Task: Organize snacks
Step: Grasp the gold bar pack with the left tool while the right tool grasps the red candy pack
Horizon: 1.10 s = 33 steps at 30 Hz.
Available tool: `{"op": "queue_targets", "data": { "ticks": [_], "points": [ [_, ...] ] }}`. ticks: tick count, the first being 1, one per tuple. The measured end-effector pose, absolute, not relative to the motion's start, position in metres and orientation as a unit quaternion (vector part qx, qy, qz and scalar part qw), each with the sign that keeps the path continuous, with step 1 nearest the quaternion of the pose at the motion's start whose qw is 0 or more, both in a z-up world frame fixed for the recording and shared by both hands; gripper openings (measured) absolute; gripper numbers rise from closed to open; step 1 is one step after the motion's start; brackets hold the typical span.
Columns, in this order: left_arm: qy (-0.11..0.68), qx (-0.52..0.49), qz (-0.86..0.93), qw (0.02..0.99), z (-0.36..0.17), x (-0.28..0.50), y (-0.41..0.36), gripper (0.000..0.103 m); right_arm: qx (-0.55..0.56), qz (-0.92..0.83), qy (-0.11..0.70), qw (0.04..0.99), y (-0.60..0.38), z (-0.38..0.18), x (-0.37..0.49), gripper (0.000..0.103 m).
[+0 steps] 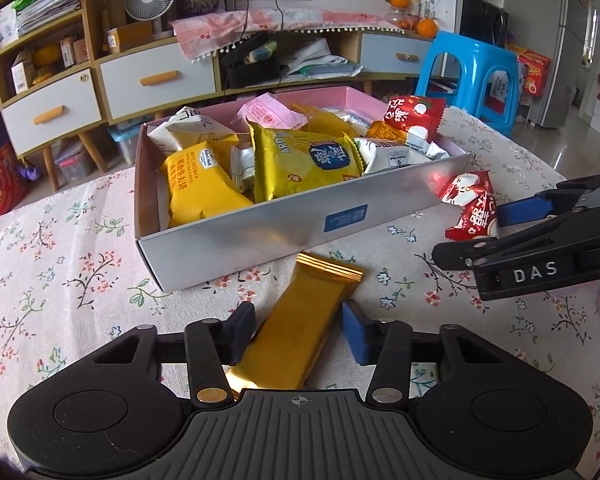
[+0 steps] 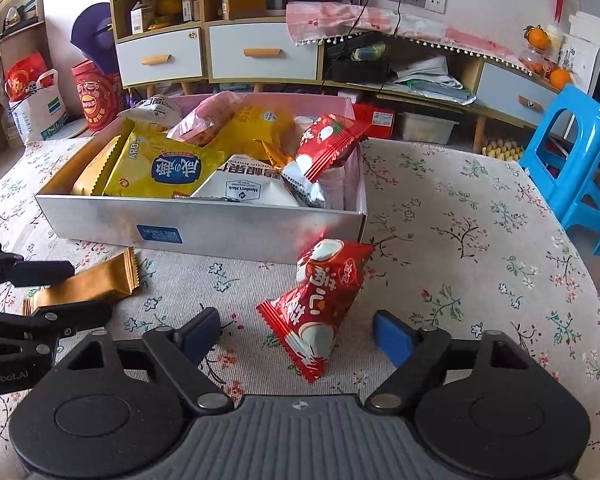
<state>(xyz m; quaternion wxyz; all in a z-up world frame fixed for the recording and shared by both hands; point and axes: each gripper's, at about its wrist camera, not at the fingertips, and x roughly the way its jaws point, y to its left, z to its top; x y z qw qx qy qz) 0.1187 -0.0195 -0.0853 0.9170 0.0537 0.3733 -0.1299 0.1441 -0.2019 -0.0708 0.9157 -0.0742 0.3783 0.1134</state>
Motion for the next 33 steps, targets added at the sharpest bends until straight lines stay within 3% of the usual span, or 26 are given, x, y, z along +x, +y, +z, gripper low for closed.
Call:
{"op": "queue_targets", "data": {
  "ticks": [10,19,29,33],
  "points": [
    [0.387,0.048,-0.107,0.914,-0.082,0.116,-0.029,0.032,-0.071,0.111,0.375,0.918,-0.202,-0.068,0.145,0.048],
    [0.398,0.038,-0.083,0.913,-0.080,0.112,-0.035,0.029,-0.060,0.105,0.374,0.920,-0.203,-0.065,0.146,0.037],
    [0.413,-0.001,-0.076,0.907,-0.077,0.111,-0.031,0.026,-0.038,0.106,0.378,0.919,-0.207,-0.057,0.146,0.017],
    [0.422,-0.029,-0.081,0.903,-0.075,0.110,-0.029,0.026,-0.014,0.112,0.390,0.914,-0.209,-0.053,0.147,0.016]
  ]
}}
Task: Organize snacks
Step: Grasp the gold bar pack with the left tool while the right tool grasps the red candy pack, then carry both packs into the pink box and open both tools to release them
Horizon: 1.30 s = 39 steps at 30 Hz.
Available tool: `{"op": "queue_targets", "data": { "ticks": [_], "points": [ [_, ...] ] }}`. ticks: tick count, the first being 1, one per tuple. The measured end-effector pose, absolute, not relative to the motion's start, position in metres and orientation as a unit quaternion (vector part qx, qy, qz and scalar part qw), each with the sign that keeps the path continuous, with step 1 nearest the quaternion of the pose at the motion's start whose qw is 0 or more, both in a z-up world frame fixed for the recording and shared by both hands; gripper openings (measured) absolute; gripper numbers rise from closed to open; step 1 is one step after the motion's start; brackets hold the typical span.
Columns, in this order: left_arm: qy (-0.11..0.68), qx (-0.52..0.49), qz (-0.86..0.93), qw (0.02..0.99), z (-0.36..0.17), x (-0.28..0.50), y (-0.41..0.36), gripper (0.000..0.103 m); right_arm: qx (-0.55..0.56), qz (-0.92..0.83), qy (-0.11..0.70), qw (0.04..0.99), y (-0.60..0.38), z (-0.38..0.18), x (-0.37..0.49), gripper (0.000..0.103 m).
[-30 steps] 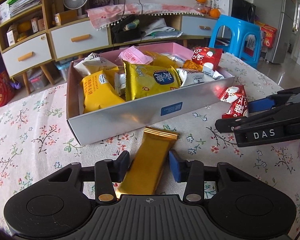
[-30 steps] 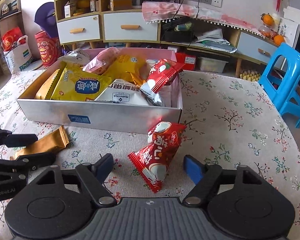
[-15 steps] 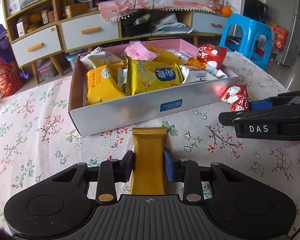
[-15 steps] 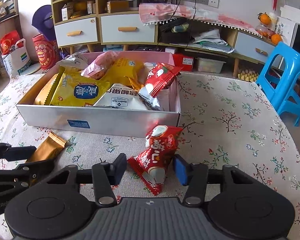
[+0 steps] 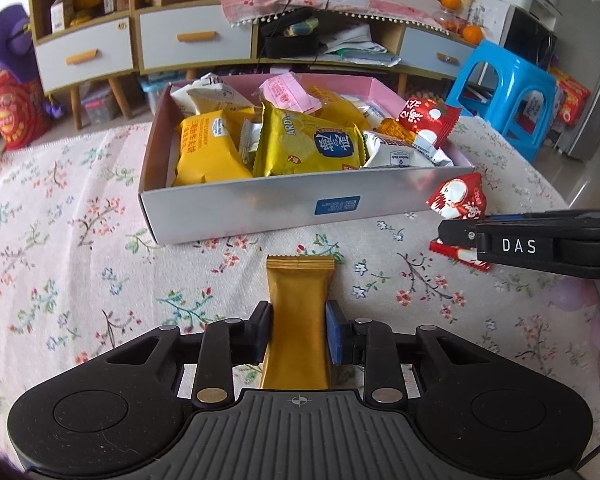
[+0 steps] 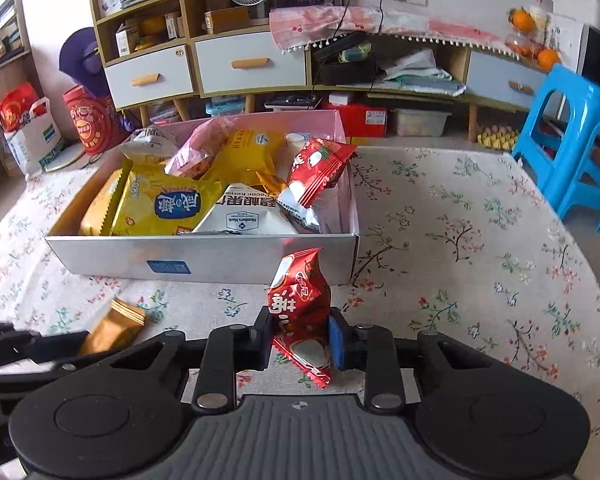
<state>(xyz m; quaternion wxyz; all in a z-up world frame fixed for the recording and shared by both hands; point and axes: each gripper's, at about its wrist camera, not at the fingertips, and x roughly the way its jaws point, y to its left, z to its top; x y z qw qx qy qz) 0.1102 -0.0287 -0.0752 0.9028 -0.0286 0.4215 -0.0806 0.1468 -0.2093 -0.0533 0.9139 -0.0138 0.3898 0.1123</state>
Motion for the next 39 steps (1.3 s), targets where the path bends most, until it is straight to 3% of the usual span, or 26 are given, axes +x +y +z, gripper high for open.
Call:
{"op": "queue_targets", "data": {
  "ticks": [16,28,39],
  "points": [
    [0.435,-0.118,-0.082,0.889,-0.065,0.106,-0.012,0.026,0.117,0.140,0.472,0.862,-0.220,-0.043,0.142,0.016],
    [0.373,-0.109,-0.071,0.919,-0.025,0.108,0.004,0.026,0.159,0.159,0.428,0.876,-0.228,-0.009,0.148,0.016],
    [0.342,-0.113,-0.051,0.932,-0.007,0.175,0.014,0.026,0.143,0.154,0.387,0.898,-0.222,0.000,0.203,0.017]
  ]
}}
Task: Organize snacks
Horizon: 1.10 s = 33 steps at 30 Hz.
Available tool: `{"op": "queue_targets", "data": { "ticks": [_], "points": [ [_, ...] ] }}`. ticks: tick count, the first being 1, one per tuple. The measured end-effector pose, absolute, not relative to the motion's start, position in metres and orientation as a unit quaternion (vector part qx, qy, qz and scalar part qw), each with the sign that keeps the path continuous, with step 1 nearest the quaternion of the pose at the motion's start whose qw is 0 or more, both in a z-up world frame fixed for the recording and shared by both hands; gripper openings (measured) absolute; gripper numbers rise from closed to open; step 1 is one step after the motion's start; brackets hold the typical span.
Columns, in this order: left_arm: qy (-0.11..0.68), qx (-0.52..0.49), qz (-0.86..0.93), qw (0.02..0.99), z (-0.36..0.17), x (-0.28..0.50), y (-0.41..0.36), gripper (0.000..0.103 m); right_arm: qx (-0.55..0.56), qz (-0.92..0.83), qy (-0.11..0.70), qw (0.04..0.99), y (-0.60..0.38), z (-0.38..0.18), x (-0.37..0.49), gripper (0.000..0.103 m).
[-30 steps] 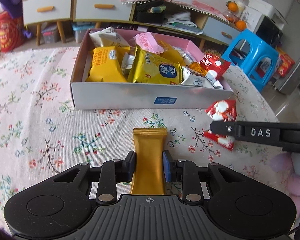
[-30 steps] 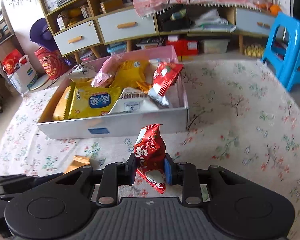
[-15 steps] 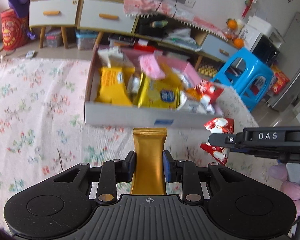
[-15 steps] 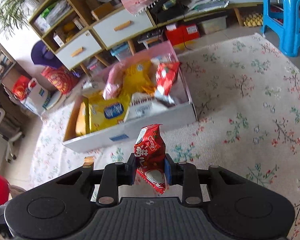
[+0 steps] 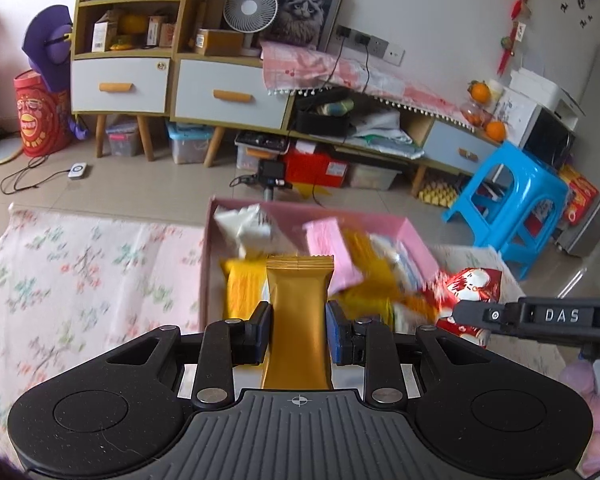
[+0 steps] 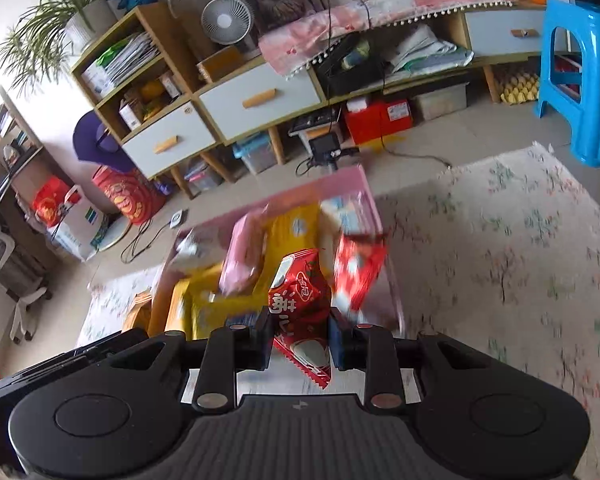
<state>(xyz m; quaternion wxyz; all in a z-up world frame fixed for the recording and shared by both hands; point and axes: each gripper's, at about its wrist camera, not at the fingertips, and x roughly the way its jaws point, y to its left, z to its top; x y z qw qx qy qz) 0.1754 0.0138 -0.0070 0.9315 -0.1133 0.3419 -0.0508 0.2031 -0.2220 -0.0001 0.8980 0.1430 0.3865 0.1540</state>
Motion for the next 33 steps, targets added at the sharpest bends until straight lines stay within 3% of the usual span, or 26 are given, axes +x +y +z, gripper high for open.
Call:
{"op": "queue_targets", "data": {
  "ticks": [12,18,21,24,30,33],
  "points": [
    [0.336,-0.118,-0.027,0.934,-0.027,0.233,0.006,0.026,0.145,0.163,0.353,0.910,-0.219,-0.017,0.232,0.018],
    [0.315,-0.127,-0.026,0.940,-0.032,0.237,0.008,0.029,0.152,0.168,0.339,0.913,-0.219,-0.016,0.232,0.026],
    [0.309,-0.136,-0.031,0.941,-0.031,0.234,0.011,0.035,0.145,0.170,0.331,0.917,-0.219,-0.012,0.229,0.033],
    [0.305,-0.135,-0.037,0.942,-0.028,0.228,0.011,0.052,0.140,0.170,0.316,0.923,-0.221,-0.005,0.224,0.037],
    [0.308,-0.118,-0.036,0.943,-0.016,0.207,0.008,0.066,0.131,0.158,0.311,0.928,-0.224,0.009,0.213,0.052],
    [0.316,-0.108,-0.034,0.942,-0.009,0.193,0.008,0.071,0.125,0.144,0.311,0.931,-0.229,0.011,0.202,0.064]
  ]
}}
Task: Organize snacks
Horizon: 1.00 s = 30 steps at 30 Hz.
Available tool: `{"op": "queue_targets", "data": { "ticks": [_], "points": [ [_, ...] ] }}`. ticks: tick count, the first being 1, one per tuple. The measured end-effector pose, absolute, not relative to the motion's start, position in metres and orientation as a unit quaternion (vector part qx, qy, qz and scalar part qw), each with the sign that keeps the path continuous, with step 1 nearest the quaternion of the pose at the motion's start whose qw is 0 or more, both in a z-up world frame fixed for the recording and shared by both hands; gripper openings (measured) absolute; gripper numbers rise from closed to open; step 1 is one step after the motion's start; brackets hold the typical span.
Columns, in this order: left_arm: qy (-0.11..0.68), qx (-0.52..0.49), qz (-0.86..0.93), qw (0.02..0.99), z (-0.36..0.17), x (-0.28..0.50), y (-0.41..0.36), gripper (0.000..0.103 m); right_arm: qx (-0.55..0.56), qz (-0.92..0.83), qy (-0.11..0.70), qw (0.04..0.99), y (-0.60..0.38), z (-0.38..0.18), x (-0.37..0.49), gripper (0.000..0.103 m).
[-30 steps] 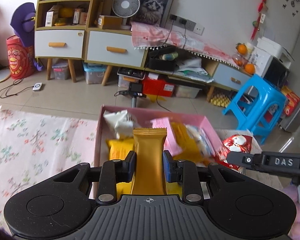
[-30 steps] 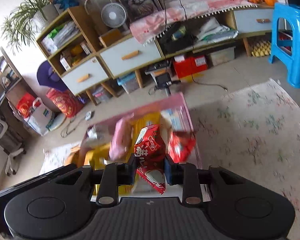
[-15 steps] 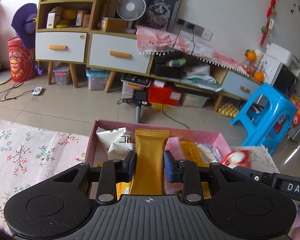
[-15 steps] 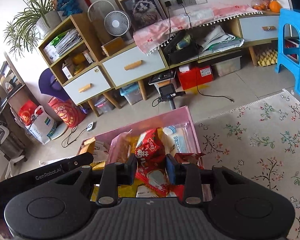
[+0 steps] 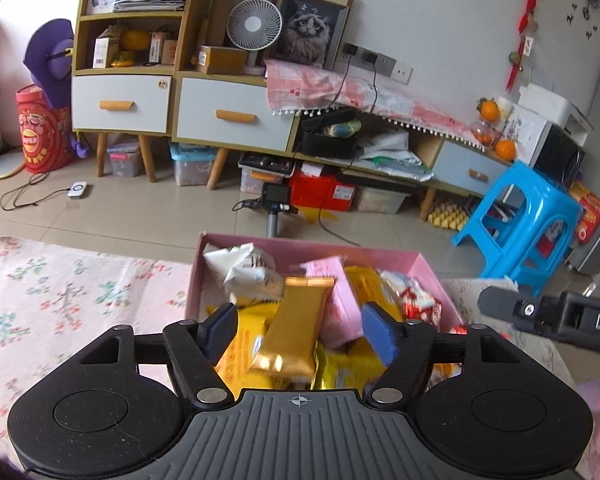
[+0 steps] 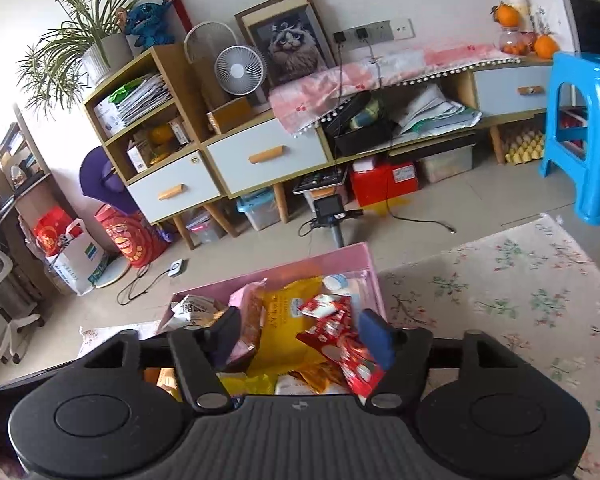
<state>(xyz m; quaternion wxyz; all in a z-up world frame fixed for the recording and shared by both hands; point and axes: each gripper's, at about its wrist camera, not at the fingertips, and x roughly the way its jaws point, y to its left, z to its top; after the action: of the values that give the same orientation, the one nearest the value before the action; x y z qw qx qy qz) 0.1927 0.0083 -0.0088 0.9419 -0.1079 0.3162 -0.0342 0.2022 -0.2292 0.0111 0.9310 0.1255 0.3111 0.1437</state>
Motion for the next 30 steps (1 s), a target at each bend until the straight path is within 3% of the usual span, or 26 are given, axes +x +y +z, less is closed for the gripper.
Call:
{"op": "queue_targets", "data": {
  "ticks": [10,23,30],
  "points": [
    [0.335,-0.089,-0.019,0.938,0.004,0.136,0.015,0.086,0.105,0.087,0.334,0.933,-0.257,0.008,0.165,0.078],
    [0.376,-0.085,-0.008,0.923,0.003,0.065,0.012,0.095,0.071,0.065,0.359,0.928,-0.251,0.015,0.097,0.090],
    [0.398,-0.069,0.019,0.915,-0.002,0.038,0.002,0.098,0.029,0.071,0.353,0.933,-0.233,0.016,0.068,0.091]
  ]
}}
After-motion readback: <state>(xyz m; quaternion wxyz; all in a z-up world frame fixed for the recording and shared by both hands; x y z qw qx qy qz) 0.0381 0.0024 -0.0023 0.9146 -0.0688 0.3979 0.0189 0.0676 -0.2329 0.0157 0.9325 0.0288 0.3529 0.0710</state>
